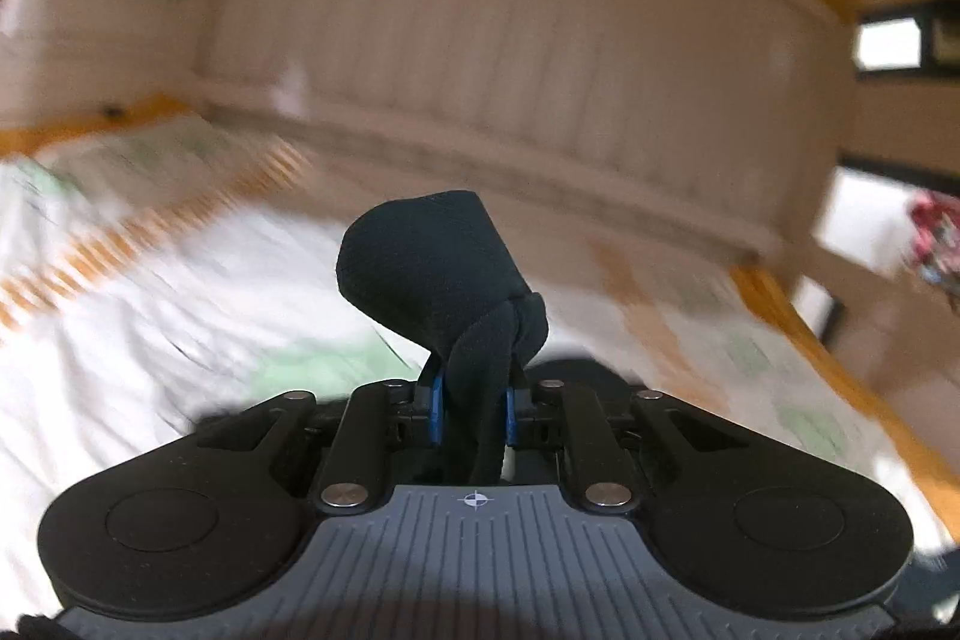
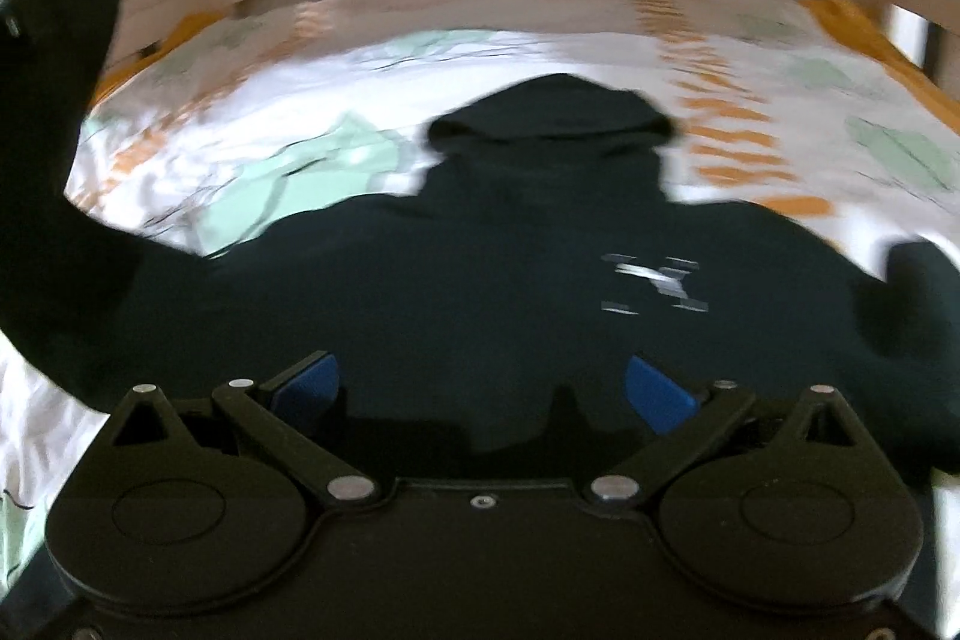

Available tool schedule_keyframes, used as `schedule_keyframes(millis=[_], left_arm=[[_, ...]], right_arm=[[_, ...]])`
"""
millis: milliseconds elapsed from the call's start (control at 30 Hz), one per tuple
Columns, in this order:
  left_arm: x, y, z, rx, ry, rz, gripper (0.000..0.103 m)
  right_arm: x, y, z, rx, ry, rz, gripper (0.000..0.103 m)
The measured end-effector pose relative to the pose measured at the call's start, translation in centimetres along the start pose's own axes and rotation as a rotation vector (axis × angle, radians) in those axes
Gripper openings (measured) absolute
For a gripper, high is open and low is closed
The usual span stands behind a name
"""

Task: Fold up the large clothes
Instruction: 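Carry the sleeve across the hoodie body with the left gripper and release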

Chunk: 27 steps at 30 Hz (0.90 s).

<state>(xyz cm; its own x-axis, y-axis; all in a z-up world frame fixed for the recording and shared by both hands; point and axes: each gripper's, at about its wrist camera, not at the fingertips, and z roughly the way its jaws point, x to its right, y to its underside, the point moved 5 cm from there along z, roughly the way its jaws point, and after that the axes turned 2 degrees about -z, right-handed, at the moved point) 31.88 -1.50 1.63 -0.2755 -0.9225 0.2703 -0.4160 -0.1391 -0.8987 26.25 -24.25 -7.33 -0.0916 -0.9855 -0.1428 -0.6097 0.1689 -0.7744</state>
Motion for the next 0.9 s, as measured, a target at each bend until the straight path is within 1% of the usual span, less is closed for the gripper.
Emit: schedule_keyframes(millis=[67, 133, 167, 267, 300, 367, 433, 567, 600, 633, 700, 900], left_arm=[[1.5, 2.9, 2.3, -0.086, 0.036, 0.015, 0.019], [2.5, 5.7, 3.9, -0.171, 0.05, 0.026, 0.019], [2.7, 7.3, 4.8, -0.225, 0.051, 0.034, 0.02], [1.9, 11.2, 6.1, -0.379, 0.059, 0.052, 0.022], [1.7, 12.1, 5.8, -0.402, 0.061, 0.05, 0.024], [1.2, 13.2, 4.8, -0.427, 0.04, 0.063, 0.026], [1.0, 13.9, 3.4, -0.443, 0.033, 0.088, 0.031], [-0.1, 14.0, 0.1, -0.433, 0.035, 0.112, 0.04], [0.7, 13.7, -0.6, -0.435, 0.033, 0.123, 0.041], [0.8, 13.6, -1.4, -0.439, 0.035, 0.131, 0.041], [2.2, 13.1, -2.0, -0.446, 0.045, 0.14, 0.042], [2.1, 13.3, -6.7, -0.454, 0.062, 0.078, 0.042]], right_arm=[[1.8, 0.5, -0.7, 0.001, 0.029, 0.03, 0.102], [3.4, 1.0, -1.2, -0.005, 0.051, 0.056, 0.102], [4.1, 1.2, -1.3, -0.009, 0.059, 0.067, 0.102], [5.3, 1.7, -1.6, -0.018, 0.068, 0.086, 0.102], [5.6, 1.8, -1.7, -0.018, 0.066, 0.089, 0.102], [5.6, 1.9, -1.8, -0.018, 0.057, 0.094, 0.102], [5.7, 2.2, -1.9, -0.019, 0.046, 0.103, 0.102], [5.2, 2.2, -1.9, -0.02, 0.014, 0.127, 0.102], [4.9, 2.3, -1.9, -0.018, 0.012, 0.125, 0.102], [4.7, 2.4, -2.1, -0.017, 0.008, 0.122, 0.102], [4.2, 2.4, -2.4, -0.017, -0.003, 0.124, 0.102], [2.8, 2.4, -4.3, 0.002, -0.029, 0.103, 0.102]])
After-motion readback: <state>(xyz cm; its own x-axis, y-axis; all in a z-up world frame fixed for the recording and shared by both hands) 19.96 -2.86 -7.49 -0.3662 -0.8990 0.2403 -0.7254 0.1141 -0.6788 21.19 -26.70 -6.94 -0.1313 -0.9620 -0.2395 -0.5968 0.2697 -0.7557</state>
